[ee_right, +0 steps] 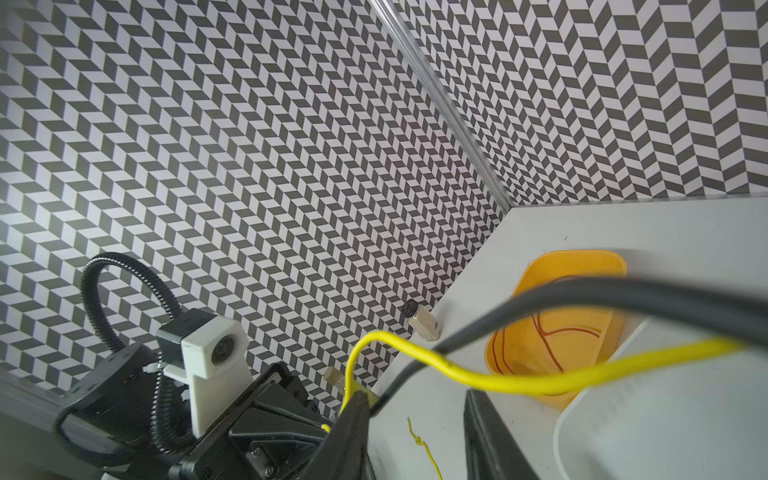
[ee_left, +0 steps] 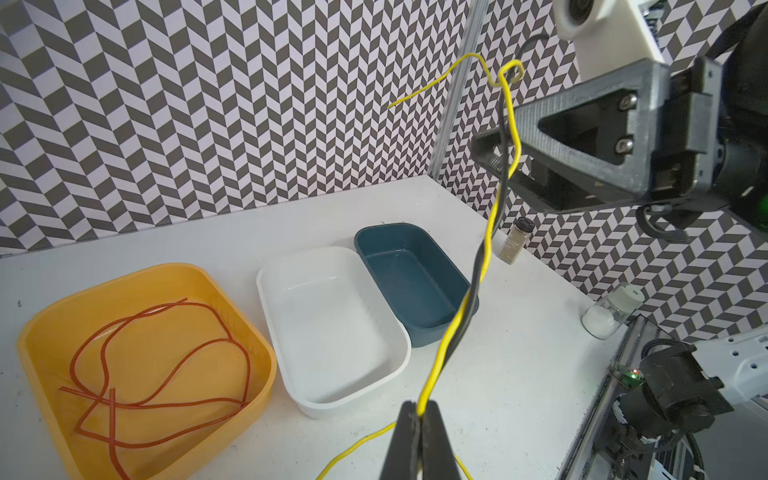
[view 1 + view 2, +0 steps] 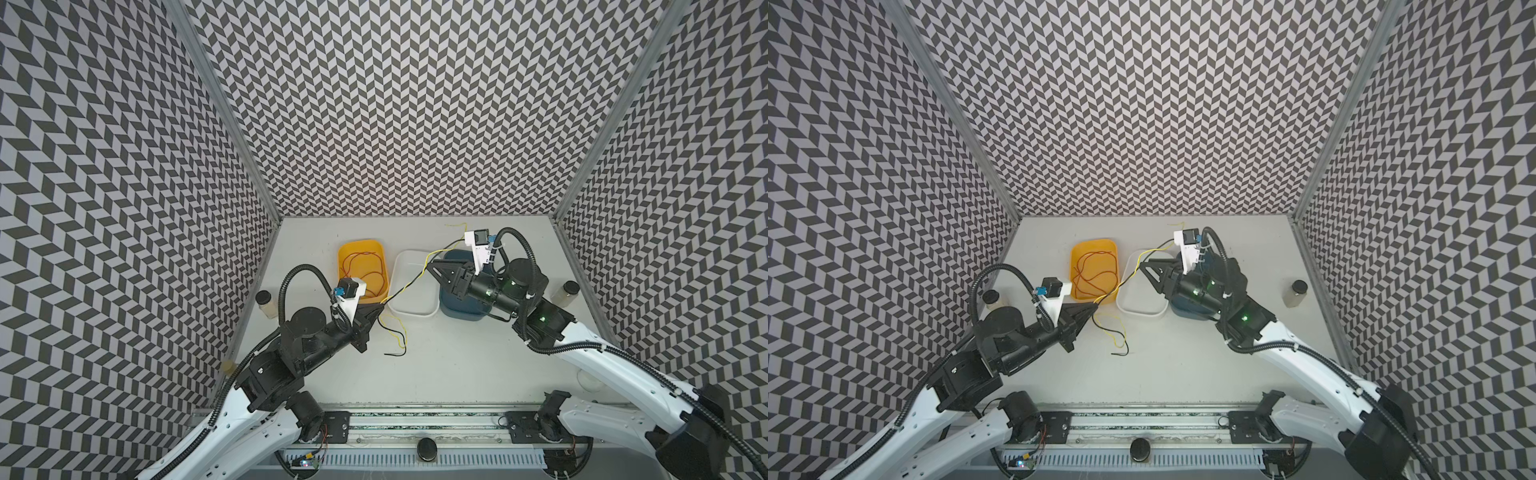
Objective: Untangle the cables
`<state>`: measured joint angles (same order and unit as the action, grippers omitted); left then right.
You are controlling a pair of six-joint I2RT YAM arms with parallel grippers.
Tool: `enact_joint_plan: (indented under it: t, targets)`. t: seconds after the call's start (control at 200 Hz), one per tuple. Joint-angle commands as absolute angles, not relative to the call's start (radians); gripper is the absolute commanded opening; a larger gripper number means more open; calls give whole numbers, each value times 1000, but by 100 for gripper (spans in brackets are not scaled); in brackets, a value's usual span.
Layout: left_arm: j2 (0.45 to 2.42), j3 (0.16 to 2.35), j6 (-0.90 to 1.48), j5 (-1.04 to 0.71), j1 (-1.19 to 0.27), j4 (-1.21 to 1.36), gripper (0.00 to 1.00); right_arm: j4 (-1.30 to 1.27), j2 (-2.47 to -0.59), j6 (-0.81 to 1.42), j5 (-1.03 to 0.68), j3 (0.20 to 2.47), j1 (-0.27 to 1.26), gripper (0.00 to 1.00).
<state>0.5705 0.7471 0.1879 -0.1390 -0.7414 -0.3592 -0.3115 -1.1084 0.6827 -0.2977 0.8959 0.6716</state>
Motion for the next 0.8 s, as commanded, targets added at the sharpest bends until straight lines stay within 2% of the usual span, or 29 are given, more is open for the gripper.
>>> enact_joint_plan:
  t: [0.0,0.305,0.451,0.531,0.596,0.671,0.701,0.796]
  targets:
    - [561,775,180,-157,-751,-339,0,-362,-1118,694,-250,935,681,37]
    - [581,778,168,-169,-761,-342,0,-407,-1168,738,-270,968,709,37]
    - [576,775,167,-159,-761,-343,0,-393,-1169,728,-278,973,718,18]
    - [577,780,163,-155,-761,-347,0,-375,-1154,706,-258,969,719,12]
    - [571,782,162,-156,-761,-347,17,-339,-1140,679,-224,971,721,8]
    - [564,782,168,-180,-761,-335,45,-304,-1131,648,-190,974,721,0]
    - [565,786,173,-199,-761,-333,55,-294,-1127,632,-181,974,721,0]
    - [591,832,190,-291,-762,-350,69,-242,-1123,584,-134,986,721,0]
